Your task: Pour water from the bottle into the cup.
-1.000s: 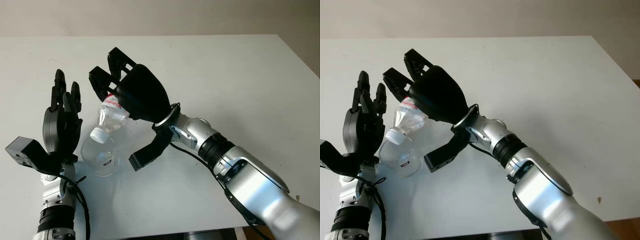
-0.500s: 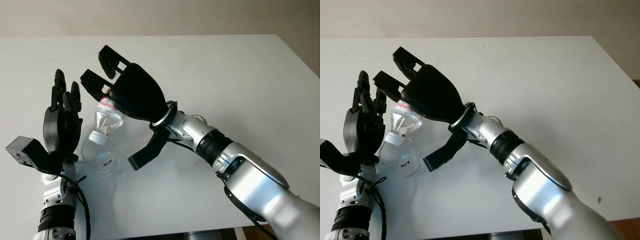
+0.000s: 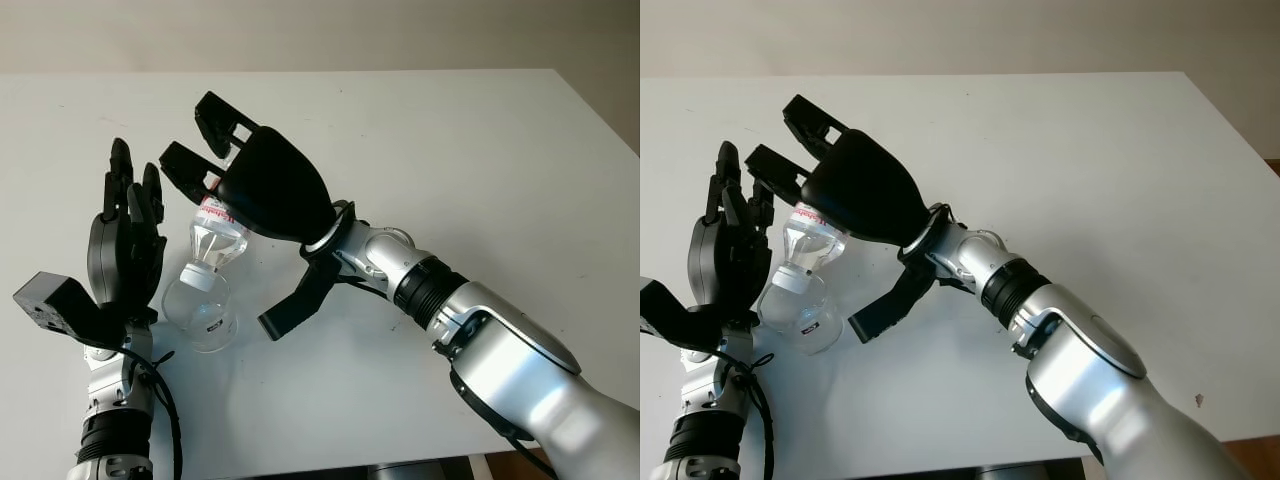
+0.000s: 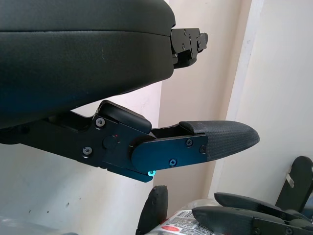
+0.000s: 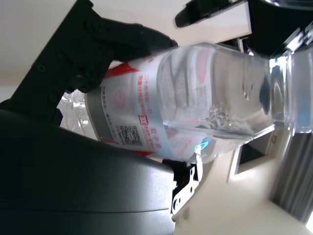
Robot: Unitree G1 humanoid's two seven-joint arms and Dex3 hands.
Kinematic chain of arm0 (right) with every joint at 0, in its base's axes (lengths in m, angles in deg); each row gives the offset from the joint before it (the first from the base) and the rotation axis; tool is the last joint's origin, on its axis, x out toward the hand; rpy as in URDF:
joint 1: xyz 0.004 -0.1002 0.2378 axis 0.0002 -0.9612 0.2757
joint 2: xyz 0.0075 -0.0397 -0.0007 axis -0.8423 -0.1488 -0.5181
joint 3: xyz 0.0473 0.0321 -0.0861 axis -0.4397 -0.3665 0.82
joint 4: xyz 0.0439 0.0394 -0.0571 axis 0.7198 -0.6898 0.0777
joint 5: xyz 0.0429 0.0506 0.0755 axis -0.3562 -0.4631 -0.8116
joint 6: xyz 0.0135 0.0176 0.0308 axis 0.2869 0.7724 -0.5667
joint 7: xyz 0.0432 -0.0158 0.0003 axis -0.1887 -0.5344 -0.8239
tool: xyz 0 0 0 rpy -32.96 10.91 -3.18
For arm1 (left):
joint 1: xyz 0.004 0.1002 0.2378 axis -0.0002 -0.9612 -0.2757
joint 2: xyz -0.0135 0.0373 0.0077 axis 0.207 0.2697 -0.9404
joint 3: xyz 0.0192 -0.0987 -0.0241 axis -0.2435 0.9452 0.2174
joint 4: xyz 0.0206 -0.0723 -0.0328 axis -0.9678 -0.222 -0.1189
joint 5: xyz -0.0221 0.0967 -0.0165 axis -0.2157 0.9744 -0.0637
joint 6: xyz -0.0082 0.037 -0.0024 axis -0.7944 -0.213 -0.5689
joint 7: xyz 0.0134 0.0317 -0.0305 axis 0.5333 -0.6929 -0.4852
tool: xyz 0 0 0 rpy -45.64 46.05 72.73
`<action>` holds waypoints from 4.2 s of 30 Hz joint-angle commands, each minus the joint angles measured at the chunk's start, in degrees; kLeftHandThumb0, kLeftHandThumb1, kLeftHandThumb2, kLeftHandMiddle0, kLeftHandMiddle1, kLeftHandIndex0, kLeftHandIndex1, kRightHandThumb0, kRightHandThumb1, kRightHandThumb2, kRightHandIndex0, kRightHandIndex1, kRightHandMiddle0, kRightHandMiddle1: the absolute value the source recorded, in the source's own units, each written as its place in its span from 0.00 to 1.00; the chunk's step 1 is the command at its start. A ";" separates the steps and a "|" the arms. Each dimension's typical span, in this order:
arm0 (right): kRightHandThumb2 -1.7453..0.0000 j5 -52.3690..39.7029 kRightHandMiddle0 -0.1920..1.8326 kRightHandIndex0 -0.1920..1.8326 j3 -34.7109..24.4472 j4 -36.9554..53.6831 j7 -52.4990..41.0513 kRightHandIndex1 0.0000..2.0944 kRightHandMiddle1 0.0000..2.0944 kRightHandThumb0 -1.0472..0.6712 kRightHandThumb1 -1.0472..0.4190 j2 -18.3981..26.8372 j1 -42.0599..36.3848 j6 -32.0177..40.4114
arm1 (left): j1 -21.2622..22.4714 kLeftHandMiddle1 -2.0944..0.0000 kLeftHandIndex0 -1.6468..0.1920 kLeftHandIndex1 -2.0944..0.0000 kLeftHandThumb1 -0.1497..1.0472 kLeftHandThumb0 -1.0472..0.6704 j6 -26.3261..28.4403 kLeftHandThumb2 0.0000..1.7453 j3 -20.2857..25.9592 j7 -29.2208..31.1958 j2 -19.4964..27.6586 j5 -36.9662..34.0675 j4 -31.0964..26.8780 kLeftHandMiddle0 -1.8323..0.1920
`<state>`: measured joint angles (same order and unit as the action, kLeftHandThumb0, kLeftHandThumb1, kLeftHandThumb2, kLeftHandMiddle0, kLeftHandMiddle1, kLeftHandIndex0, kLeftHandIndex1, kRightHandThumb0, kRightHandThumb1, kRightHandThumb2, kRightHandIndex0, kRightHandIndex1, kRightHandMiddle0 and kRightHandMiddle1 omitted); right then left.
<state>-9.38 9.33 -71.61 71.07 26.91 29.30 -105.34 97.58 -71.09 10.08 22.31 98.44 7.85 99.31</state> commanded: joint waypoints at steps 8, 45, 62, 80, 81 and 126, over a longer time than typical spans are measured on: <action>0.15 -29.96 0.24 0.89 -16.41 4.84 -30.30 1.00 1.00 0.67 0.42 -1.41 -5.37 -6.72 | -0.57 1.00 0.94 1.00 1.00 0.09 -0.20 0.32 0.00 0.37 -0.12 0.04 0.46 0.92; 0.81 -71.37 0.35 0.76 -44.81 40.60 -72.12 1.00 1.00 0.50 0.00 4.61 -29.74 42.52 | -4.21 1.00 0.94 1.00 1.00 0.10 2.96 0.33 -0.56 -0.64 -0.25 0.37 -4.97 0.91; 0.81 -70.17 0.13 0.88 -43.14 36.92 -70.12 1.00 1.00 0.50 0.00 2.83 -31.69 48.07 | -6.24 1.00 0.93 1.00 1.00 0.09 4.32 0.31 -0.61 -0.49 -0.06 0.33 -7.32 0.91; 0.81 -66.52 0.00 0.96 -41.82 33.33 -69.89 1.00 1.00 0.51 0.00 2.26 -32.72 42.90 | -7.56 1.00 0.94 1.00 1.00 0.11 4.98 0.33 -0.51 -0.25 -0.31 -0.26 -9.52 0.91; 0.81 -66.33 0.00 0.96 -41.78 33.19 -69.82 1.00 1.00 0.51 0.00 2.20 -32.74 42.78 | -7.53 1.00 0.94 1.00 1.00 0.11 5.02 0.33 -0.47 -0.24 -0.28 -0.31 -9.52 0.91; 0.97 -66.51 0.00 0.00 -44.15 22.68 -73.63 0.00 0.00 0.23 0.10 1.99 -39.25 22.71 | -6.28 1.00 0.93 1.00 1.00 0.10 5.43 0.31 0.09 -0.19 -0.03 -0.24 -8.44 0.91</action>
<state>-75.78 -34.41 -47.44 -2.55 28.94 -8.54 -82.93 91.01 -65.53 10.20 22.14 98.14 7.51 91.02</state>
